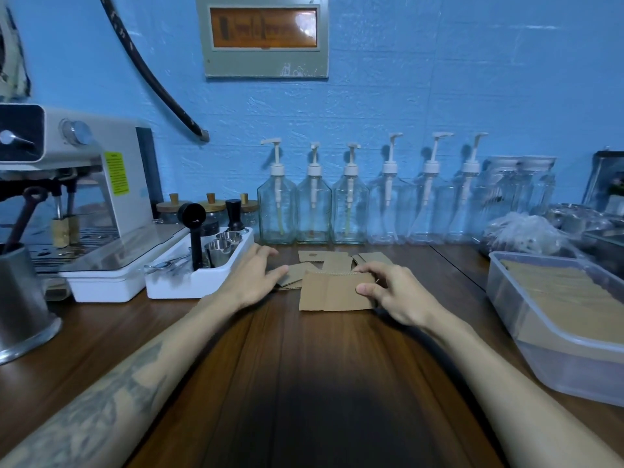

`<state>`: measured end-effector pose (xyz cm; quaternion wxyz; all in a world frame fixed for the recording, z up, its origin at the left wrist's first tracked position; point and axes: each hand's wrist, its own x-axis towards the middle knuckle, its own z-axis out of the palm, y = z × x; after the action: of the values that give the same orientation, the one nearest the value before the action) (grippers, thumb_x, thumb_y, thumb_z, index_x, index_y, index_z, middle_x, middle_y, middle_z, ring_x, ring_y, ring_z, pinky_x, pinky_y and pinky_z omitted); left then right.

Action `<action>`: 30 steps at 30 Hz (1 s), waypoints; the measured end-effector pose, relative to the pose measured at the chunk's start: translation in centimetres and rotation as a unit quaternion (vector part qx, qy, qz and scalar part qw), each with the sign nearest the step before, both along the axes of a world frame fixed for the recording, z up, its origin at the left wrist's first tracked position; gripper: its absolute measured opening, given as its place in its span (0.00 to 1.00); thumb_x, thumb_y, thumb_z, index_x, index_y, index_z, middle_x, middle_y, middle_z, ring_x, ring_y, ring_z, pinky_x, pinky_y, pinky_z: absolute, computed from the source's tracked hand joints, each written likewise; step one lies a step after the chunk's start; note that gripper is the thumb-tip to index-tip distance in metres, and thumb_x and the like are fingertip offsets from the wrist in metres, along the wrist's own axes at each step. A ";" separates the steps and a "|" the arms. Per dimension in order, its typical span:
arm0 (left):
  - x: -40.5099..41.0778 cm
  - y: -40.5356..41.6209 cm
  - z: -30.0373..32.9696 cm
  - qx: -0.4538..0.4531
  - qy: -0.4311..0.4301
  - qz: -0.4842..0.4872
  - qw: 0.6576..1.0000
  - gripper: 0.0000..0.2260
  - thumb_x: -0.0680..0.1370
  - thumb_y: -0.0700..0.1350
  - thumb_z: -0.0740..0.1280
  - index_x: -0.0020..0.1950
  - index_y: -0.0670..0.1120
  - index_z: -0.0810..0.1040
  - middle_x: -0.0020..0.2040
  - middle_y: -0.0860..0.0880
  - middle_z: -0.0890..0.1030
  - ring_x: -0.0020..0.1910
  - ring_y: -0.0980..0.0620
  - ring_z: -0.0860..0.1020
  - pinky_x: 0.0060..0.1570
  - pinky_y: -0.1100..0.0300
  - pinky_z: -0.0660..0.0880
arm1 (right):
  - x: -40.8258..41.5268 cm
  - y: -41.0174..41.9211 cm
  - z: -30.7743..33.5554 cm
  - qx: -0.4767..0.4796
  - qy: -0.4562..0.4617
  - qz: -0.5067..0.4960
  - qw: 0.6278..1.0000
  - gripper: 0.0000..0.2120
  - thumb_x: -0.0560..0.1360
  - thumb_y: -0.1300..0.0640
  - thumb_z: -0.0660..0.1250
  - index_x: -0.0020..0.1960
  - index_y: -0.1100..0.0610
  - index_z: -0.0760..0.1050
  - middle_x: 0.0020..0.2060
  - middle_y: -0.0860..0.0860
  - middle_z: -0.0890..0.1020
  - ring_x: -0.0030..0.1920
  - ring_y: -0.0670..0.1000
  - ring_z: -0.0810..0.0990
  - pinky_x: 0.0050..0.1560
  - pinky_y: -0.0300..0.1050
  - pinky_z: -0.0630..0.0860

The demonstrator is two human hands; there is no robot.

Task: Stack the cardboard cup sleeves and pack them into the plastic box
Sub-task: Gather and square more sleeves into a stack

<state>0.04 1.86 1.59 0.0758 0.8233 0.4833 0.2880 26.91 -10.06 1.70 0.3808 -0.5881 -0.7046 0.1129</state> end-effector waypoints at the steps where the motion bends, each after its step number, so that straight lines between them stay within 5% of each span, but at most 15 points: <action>1: 0.3 0.3 0.0 -0.027 0.020 0.012 0.999 0.28 0.80 0.61 0.62 0.74 0.45 0.67 0.71 0.46 0.68 0.70 0.48 0.68 0.68 0.52 0.66 | 0.0 0.0 0.0 0.003 0.001 0.001 1.000 0.09 0.77 0.55 0.69 0.54 0.43 0.77 0.28 0.43 0.78 0.26 0.40 0.76 0.38 0.39 0.73; 6: 1.3 1.6 -0.6 -0.125 0.027 0.021 0.992 0.42 0.75 0.64 0.66 0.79 0.41 0.55 0.77 0.41 0.64 0.74 0.42 0.66 0.71 0.49 0.66 | 0.0 0.1 -0.1 -0.002 0.003 0.007 1.000 0.10 0.78 0.55 0.69 0.58 0.47 0.78 0.29 0.33 0.79 0.29 0.35 0.75 0.43 0.41 0.73; 13: 1.0 1.0 -0.8 -0.067 -0.019 0.009 0.998 0.30 0.75 0.56 0.71 0.72 0.42 0.69 0.70 0.44 0.74 0.67 0.45 0.72 0.64 0.54 0.70 | -0.2 -0.1 0.3 0.009 -0.009 0.004 1.000 0.12 0.77 0.55 0.70 0.60 0.49 0.79 0.30 0.36 0.77 0.32 0.33 0.73 0.45 0.40 0.71; 18: 0.3 -0.7 0.4 0.019 -0.072 -0.018 0.997 0.28 0.72 0.44 0.76 0.69 0.44 0.71 0.61 0.47 0.70 0.63 0.47 0.71 0.62 0.58 0.70 | -0.5 -0.3 0.5 0.012 -0.017 0.007 1.000 0.12 0.77 0.55 0.70 0.60 0.49 0.79 0.30 0.36 0.78 0.33 0.35 0.75 0.45 0.39 0.69; 24: -1.4 -2.9 0.7 0.018 -0.197 -0.034 0.980 0.16 0.74 0.33 0.71 0.58 0.48 0.77 0.58 0.52 0.75 0.57 0.51 0.73 0.45 0.75 0.69 | -1.2 -1.0 0.6 0.019 -0.019 0.018 0.999 0.10 0.77 0.54 0.70 0.53 0.39 0.75 0.32 0.35 0.79 0.36 0.32 0.77 0.36 0.23 0.67; 26: -2.0 -3.4 0.9 0.023 -0.243 -0.023 0.970 0.12 0.75 0.32 0.69 0.54 0.47 0.79 0.56 0.50 0.79 0.54 0.51 0.75 0.45 0.73 0.71 | -1.5 -1.2 0.8 0.024 -0.025 0.013 0.999 0.11 0.77 0.53 0.70 0.53 0.39 0.74 0.35 0.33 0.79 0.40 0.26 0.75 0.38 0.18 0.64; 30: -2.6 -4.2 1.3 0.033 -0.316 -0.016 0.948 0.08 0.76 0.31 0.65 0.47 0.43 0.75 0.48 0.46 0.79 0.42 0.52 0.73 0.40 0.71 0.70 | -1.8 -1.2 0.8 0.013 -0.020 0.019 1.000 0.11 0.78 0.53 0.70 0.54 0.38 0.73 0.30 0.34 0.80 0.30 0.35 0.77 0.36 0.21 0.67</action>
<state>-2.56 -2.35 2.94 0.2021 0.6996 0.4114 0.5481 25.08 -11.22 2.52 0.3723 -0.5716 -0.7244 0.0995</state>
